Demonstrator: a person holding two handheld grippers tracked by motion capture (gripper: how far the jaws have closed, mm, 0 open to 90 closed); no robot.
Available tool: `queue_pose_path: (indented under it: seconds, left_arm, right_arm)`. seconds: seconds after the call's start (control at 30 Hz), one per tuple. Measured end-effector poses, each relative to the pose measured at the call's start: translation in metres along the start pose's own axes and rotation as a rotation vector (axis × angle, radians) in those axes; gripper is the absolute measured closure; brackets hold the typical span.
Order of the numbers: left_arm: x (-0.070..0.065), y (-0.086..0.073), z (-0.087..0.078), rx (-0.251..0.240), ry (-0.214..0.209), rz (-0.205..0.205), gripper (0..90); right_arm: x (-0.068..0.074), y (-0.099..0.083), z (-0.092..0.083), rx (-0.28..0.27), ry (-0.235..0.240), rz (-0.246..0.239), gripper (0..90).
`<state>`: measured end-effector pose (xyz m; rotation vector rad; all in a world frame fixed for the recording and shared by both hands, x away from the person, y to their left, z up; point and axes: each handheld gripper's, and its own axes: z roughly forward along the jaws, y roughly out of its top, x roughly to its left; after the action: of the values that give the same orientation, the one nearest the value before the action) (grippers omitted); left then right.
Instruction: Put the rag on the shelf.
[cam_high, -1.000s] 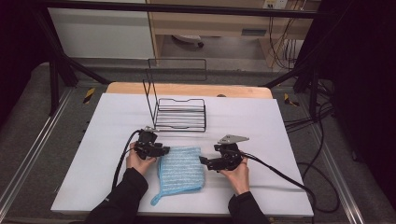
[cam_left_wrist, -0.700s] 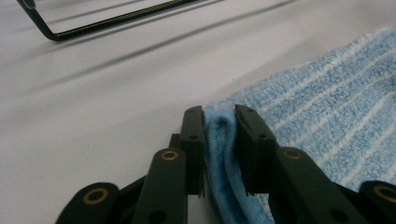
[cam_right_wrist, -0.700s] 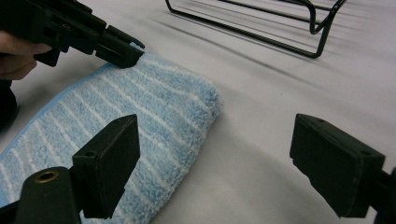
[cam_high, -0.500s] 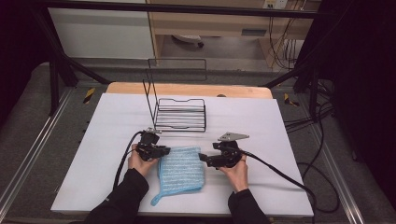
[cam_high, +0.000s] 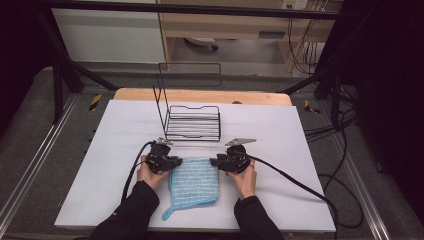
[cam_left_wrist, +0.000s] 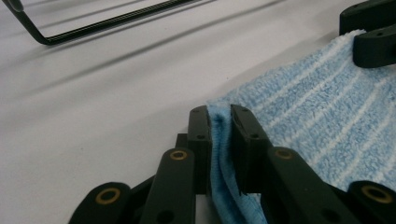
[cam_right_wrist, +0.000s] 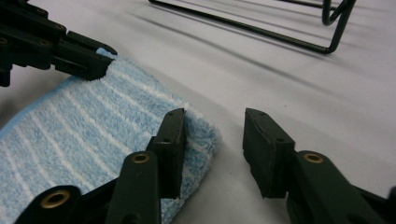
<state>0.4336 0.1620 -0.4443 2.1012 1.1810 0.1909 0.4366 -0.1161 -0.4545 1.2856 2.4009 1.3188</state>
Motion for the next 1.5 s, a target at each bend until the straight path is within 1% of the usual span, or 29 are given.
queue_pose_path:
  seconds: [0.17,0.2,0.23,0.4,0.5,0.67,0.77,0.93,1.0,1.07,1.13,1.23,1.3,1.33,1.37,1.43,1.5]
  left_arm:
    - [0.001,0.000,0.000,0.001,-0.008,0.001,78.6]
    - [0.001,0.000,0.000,0.001,-0.008,0.002,78.6]
    - [0.002,0.000,0.000,0.001,-0.009,0.002,78.6]
    - [0.003,0.000,0.000,-0.003,-0.015,-0.016,79.1]
    - [0.004,0.000,0.000,-0.005,-0.026,-0.024,80.1]
    - [0.007,0.000,-0.002,-0.020,-0.045,-0.033,81.9]
    - [0.008,0.001,-0.006,-0.034,-0.060,-0.032,82.3]
    - [0.005,0.001,-0.012,-0.058,-0.063,-0.023,82.3]
    - [0.003,0.001,-0.016,-0.072,-0.067,-0.020,82.3]
    - [0.002,0.001,-0.021,-0.087,-0.073,-0.014,82.3]
    - [0.001,0.001,-0.027,-0.103,-0.077,-0.009,82.2]
    - [-0.002,0.002,-0.033,-0.125,-0.074,0.005,82.3]
    - [-0.004,0.002,-0.037,-0.136,-0.071,0.012,82.2]
    - [-0.005,0.002,-0.038,-0.143,-0.069,0.013,82.3]
    - [-0.006,0.002,-0.040,-0.151,-0.071,0.015,82.3]
    - [-0.007,0.002,-0.044,-0.162,-0.069,0.021,82.2]
    - [-0.010,0.002,-0.048,-0.179,-0.060,0.033,82.2]
  right_arm:
    - [0.000,-0.002,0.005,0.004,0.021,0.011,69.1]
    - [0.000,-0.003,0.006,0.012,0.035,0.028,72.2]
    - [0.000,-0.003,0.006,0.012,0.035,0.028,72.2]
    - [-0.001,-0.002,0.007,0.026,0.061,0.059,77.7]
    - [-0.002,-0.001,0.007,0.036,0.076,0.074,81.1]
    - [-0.002,0.000,0.005,0.038,0.080,0.087,82.7]
    - [-0.001,0.001,0.002,0.032,0.077,0.079,82.8]
    - [0.003,0.004,-0.006,0.002,0.079,0.071,82.8]
    - [0.006,0.006,-0.012,-0.015,0.082,0.066,82.8]
    - [0.007,0.006,-0.014,-0.021,0.084,0.065,82.8]
    - [0.010,0.007,-0.019,-0.044,0.088,0.062,82.8]
    - [0.011,0.008,-0.022,-0.058,0.087,0.057,82.8]
    - [0.014,0.008,-0.025,-0.070,0.082,0.046,82.8]
    - [0.016,0.009,-0.028,-0.085,0.083,0.041,82.9]
    - [0.016,0.009,-0.028,-0.085,0.083,0.041,82.9]
    - [0.019,0.009,-0.033,-0.106,0.086,0.036,82.8]
    - [0.020,0.010,-0.035,-0.113,0.085,0.031,82.9]
